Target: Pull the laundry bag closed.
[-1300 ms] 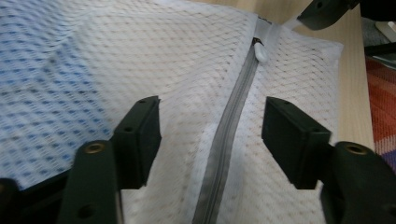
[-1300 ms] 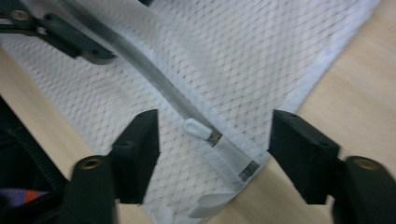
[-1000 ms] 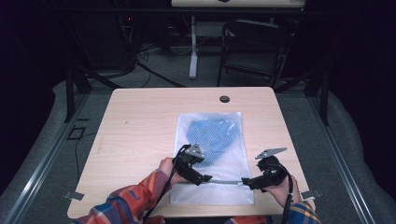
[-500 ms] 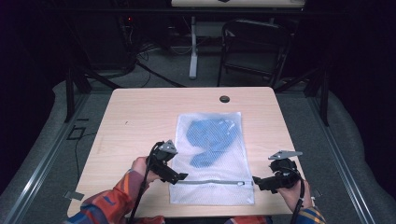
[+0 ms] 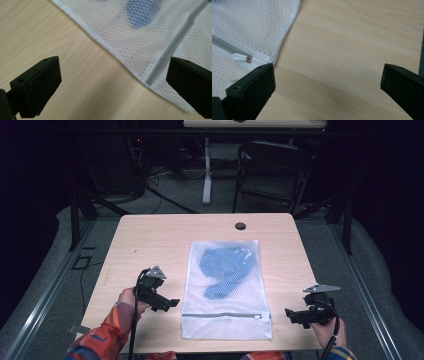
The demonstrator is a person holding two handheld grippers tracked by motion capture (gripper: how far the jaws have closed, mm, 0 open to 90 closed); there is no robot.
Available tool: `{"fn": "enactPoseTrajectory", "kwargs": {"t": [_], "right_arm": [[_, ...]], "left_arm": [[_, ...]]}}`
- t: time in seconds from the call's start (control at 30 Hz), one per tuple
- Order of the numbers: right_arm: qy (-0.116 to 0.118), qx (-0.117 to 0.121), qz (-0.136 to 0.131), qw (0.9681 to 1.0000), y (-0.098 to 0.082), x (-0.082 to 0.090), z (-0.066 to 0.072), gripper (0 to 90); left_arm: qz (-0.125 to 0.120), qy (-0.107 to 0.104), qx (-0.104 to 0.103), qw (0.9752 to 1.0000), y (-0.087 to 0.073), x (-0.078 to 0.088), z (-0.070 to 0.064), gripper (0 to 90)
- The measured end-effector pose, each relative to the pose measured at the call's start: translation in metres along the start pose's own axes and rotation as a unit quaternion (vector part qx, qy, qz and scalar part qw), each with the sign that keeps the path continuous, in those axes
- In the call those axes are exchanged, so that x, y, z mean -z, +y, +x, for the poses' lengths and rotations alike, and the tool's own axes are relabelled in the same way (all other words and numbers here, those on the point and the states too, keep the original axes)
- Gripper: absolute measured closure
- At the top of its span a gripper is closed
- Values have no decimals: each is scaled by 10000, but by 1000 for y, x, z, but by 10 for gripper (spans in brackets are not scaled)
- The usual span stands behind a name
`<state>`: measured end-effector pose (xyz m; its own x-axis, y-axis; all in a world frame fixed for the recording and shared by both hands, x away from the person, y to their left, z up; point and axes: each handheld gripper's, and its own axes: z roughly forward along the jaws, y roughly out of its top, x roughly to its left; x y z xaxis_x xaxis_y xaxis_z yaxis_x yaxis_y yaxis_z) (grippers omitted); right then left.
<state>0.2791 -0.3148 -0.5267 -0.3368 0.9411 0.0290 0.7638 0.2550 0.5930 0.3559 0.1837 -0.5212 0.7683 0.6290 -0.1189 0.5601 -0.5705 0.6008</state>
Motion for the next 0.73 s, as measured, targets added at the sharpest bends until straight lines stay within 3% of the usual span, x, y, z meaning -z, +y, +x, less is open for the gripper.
{"fn": "enactPoseTrajectory", "kwargs": {"t": [0.17,0.4,0.73], "right_arm": [[-89,-18,87,9999,-1,-5,-4,0],[-98,154,350,9992,0,-16,-4,0],[-93,94,473,9988,-3,-24,-10,0]], "left_arm": [[85,125,87,9998,-3,-4,12,0],[233,96,234,9994,-5,-13,22,0],[496,132,430,9978,-10,-25,33,0]]}}
